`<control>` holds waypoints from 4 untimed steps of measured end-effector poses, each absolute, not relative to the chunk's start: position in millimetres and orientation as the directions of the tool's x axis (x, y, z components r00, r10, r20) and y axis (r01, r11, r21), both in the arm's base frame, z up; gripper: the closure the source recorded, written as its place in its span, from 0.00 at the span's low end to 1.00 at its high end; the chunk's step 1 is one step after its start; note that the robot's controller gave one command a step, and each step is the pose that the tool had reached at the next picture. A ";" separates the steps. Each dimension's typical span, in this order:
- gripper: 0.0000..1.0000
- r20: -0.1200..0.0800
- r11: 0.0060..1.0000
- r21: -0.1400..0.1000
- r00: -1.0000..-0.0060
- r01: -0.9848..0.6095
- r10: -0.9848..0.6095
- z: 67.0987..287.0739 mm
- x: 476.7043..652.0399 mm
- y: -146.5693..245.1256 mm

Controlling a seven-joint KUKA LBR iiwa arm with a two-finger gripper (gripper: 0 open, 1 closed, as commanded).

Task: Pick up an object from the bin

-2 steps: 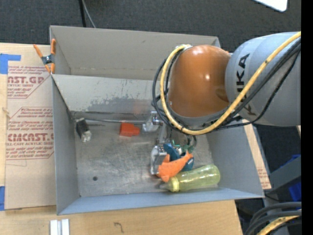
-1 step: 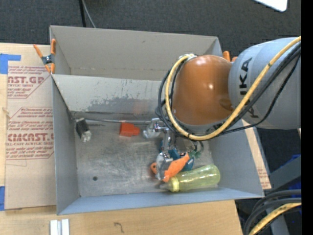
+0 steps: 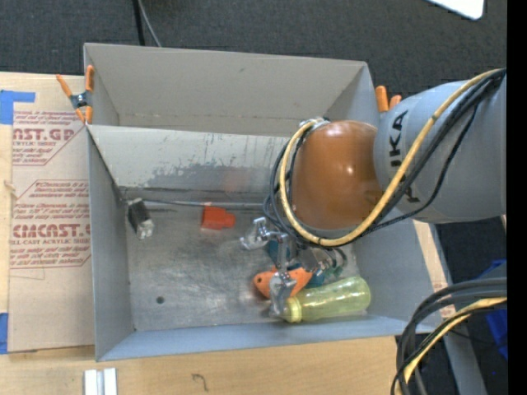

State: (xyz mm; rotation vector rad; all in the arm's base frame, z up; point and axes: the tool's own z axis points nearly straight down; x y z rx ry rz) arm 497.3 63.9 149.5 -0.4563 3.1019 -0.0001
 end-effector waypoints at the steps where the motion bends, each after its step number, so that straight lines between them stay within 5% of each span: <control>1: 0.00 0.000 0.933 0.001 -0.933 -0.361 -0.361 105.1 488.5 31.6; 2: 1.00 0.004 0.953 0.003 -0.953 -0.302 -0.302 82.9 496.1 14.5; 3: 1.00 0.004 0.953 0.003 -0.953 -0.302 -0.302 82.9 496.2 14.5; 4: 1.00 -0.001 0.968 0.001 -0.968 -0.251 -0.251 221.6 506.2 -7.6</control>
Offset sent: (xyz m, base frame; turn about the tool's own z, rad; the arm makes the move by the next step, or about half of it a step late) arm 0.0000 -0.0506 -0.0656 -0.0141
